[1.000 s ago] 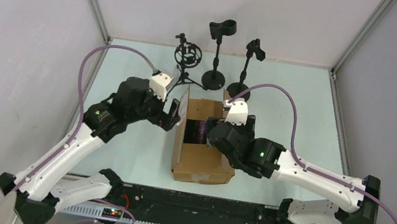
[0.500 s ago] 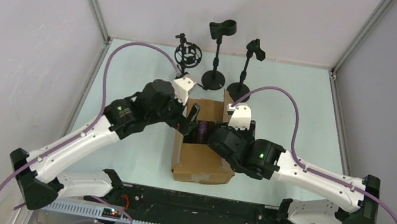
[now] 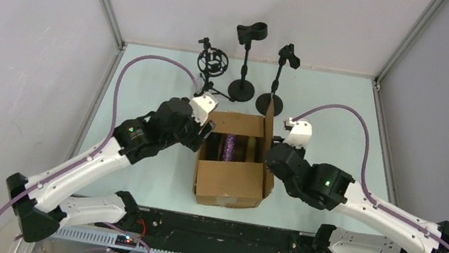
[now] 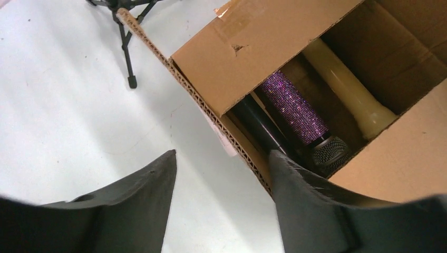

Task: Attach the microphones to the stand

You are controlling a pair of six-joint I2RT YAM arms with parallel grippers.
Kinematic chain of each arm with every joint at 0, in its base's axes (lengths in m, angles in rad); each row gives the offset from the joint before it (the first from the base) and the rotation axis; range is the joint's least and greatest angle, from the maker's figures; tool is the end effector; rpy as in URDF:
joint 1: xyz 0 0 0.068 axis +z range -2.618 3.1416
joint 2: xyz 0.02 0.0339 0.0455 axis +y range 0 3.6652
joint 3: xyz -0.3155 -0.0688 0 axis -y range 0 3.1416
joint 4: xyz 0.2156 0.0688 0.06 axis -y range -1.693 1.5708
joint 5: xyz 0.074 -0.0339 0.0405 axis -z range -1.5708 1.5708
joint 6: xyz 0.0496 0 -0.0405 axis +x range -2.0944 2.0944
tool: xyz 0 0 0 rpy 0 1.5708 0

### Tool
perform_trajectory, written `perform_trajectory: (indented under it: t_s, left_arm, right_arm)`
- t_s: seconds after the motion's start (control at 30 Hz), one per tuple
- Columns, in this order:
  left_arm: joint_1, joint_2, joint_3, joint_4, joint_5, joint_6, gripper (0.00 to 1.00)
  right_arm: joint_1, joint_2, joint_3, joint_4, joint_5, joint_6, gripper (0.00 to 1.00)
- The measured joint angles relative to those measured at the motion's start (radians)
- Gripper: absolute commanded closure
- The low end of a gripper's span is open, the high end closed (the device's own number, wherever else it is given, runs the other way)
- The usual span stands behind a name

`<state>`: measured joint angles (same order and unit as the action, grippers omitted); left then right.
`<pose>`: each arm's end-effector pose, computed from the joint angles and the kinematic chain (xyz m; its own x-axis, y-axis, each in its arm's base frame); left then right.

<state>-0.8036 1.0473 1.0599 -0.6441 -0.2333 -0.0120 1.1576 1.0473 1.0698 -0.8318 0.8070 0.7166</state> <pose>0.1303 -0.1186 0.3773 -0.4166 0.4152 -0.8087 0.5659 0.8147 0.1268 0.0935 0.1241 0.3732 -0.5038 -0.0177 -0.8636 -0.1359 0.9890 0.0590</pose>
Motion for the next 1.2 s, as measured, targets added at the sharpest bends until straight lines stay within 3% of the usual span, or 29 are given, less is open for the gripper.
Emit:
perform_trajectory:
  t_s: [0.1,0.3,0.57,0.67,0.83,0.97,1.2]
  left_arm:
    - [0.003,-0.058,-0.020,0.002,-0.009,0.025,0.48]
    - [0.006,-0.160,-0.111,0.012,-0.045,0.066,0.52]
    - [0.008,-0.212,-0.216,0.010,-0.144,0.124,0.51]
    - [0.010,-0.222,-0.259,0.016,-0.203,0.151,0.49]
    - [0.011,-0.234,-0.313,0.037,-0.235,0.198,0.45]
    - [0.011,-0.227,-0.335,0.064,-0.231,0.229,0.42]
    - [0.011,-0.163,-0.391,0.154,-0.204,0.292,0.40]
  right_arm:
    - [-0.051,-0.037,-0.037,0.009,-0.042,-0.007,0.54]
    - [-0.157,-0.103,-0.106,0.023,-0.130,-0.014,0.55]
    - [-0.243,-0.101,-0.137,0.024,-0.212,-0.021,0.54]
    - [-0.266,-0.064,-0.137,0.022,-0.227,-0.021,0.48]
    - [-0.308,0.021,-0.137,0.004,-0.242,-0.017,0.16]
    - [-0.319,0.084,-0.138,-0.016,-0.246,-0.014,0.11]
    - [-0.324,0.142,-0.138,-0.023,-0.244,-0.014,0.12]
